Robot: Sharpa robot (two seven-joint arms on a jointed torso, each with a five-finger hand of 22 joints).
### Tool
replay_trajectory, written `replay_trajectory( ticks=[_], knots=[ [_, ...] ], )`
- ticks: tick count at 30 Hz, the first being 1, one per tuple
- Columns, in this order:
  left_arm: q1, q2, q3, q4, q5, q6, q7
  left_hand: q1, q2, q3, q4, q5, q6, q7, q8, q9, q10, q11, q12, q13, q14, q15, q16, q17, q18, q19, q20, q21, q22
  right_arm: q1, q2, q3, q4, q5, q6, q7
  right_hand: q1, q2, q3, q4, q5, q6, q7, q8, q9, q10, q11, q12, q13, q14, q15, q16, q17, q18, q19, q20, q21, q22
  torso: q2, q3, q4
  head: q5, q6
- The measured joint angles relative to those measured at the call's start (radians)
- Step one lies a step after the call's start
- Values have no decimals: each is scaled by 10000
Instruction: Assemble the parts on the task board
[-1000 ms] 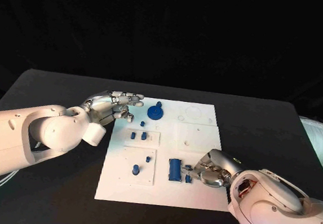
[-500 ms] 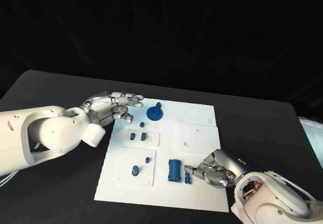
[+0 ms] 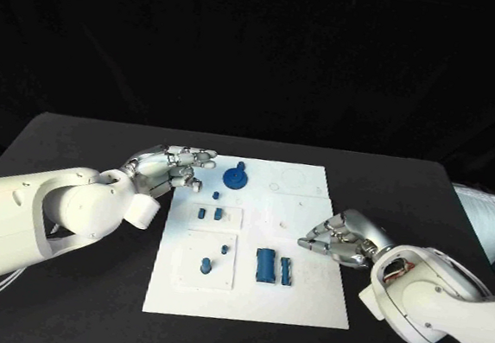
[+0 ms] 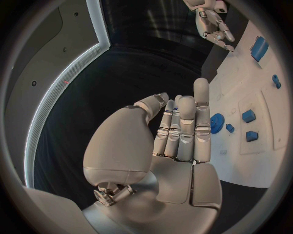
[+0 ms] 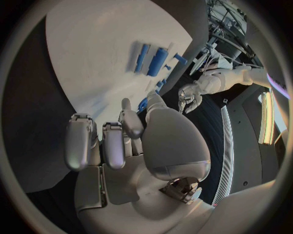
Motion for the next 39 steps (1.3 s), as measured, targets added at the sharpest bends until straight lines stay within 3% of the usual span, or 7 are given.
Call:
replay_trajectory(
  ticks=[3, 6, 12, 18, 23, 32, 39],
  knots=[
    [-64, 111, -6, -183, 6, -87, 71, -51, -7, -67, -47, -311, -34, 33, 75, 0, -30, 30, 138, 0, -687, 51, -457, -461, 0, -506, 51, -294, -138, 293, 136, -3, -688, 1719, -275, 1198, 750, 149, 104, -371, -40, -290, 145, -39, -175, -1065, 126, -2852, -1352, -79, 123, -1590, -1236, 483, -853, 66, -1880, -1819, -92, -28, -1, -39, 90],
    [-133, 288, -5, -422, 21, -280, 229, -50, -6, -141, -80, -614, -34, 33, 178, 0, -30, 30, 254, -30, -1373, 96, -1143, -898, 0, -1165, 115, -725, -358, 499, 418, 2, -1364, 3552, -414, 2450, 1242, 246, 209, -500, -239, -553, 270, -40, -364, -2308, 308, -5813, -3227, -1341, 316, -5187, -4669, 1026, -2369, 220, -5249, -4867, -205, -60, -1, -92, 201],
    [-249, 942, -6, -1279, 153, -896, 702, 140, 265, 3, -219, -823, 63, -53, 269, -1, 16, 62, 250, -245, -1979, 228, -3795, -2390, 1, -2368, 310, -1717, -1011, 737, 1448, 34, -3060, 6694, -219, 4484, 2162, 293, 528, -563, -552, -979, 774, -82, -829, -3344, 861, -8911, -7024, -2596, 948, -9506, -7502, 1020, -3280, 780, -8424, -7335, -529, -151, 2, -184, 539],
    [-276, 1534, 1, -2224, 335, -1375, 1088, 198, 322, 237, -198, -922, 51, 22, 22, -31, -10, 227, -600, -312, -1567, 575, -6529, -3639, 1, -3180, 612, -2839, -1987, 849, 2770, 198, -5067, 8917, 584, 5944, 2405, 338, 666, -701, -776, -1197, 741, -81, -1288, -3443, 1182, -9051, -9460, -3813, 1590, -12311, -9495, 1015, -4188, 1451, -10587, -8952, -826, -239, -27, -269, 948],
    [-272, 1921, 6, -2828, 426, -1626, 1251, -187, 15, -29, 47, -922, -386, 46, -384, -40, -301, 443, -1211, -313, -1949, 985, -7838, -4189, 0, -4080, 1029, -3932, -2923, 869, 3502, 293, -6342, 9937, 1248, 6656, 2399, 338, 756, -884, -776, -1090, 711, -80, -1732, -3223, 1290, -9052, -11305, -3568, 1762, -13478, -11008, 1011, -3849, 1735, -11723, -10083, -1042, -251, -41, -250, 1218],
    [-183, 2325, 27, -3515, 498, -2014, 1428, -284, 23, -750, 135, -922, -267, 122, -669, -39, -233, 475, -1656, -307, -1664, 1044, -8916, -4618, 0, -3843, 1282, -4413, -3844, 892, 4016, 346, -7131, 10519, 1930, 7265, 2242, 475, 745, -1203, -782, -994, 826, -81, -2055, -3011, 1224, -9064, -12241, -2738, 1572, -13535, -11748, 1010, -3077, 1537, -12003, -10618, -1243, -199, -35, -159, 1688],
    [-287, 2191, 52, -3204, 464, -2158, 1408, -3412, 673, -1691, 196, -1319, -2668, -350, -1157, -470, -2748, 89, -2129, -711, -4112, 737, -9472, -5100, -162, -5845, 664, -4764, -4787, 877, 3911, 291, -6778, 10567, 1735, 7255, -1472, 406, 649, -1841, -1213, -3419, 389, -518, -2664, -5732, 899, -9519, -12714, -5611, 965, -13988, -12091, 769, -5816, 1035, -12558, -11112, -1287, -164, -56, -30, 1623]
  ],
)
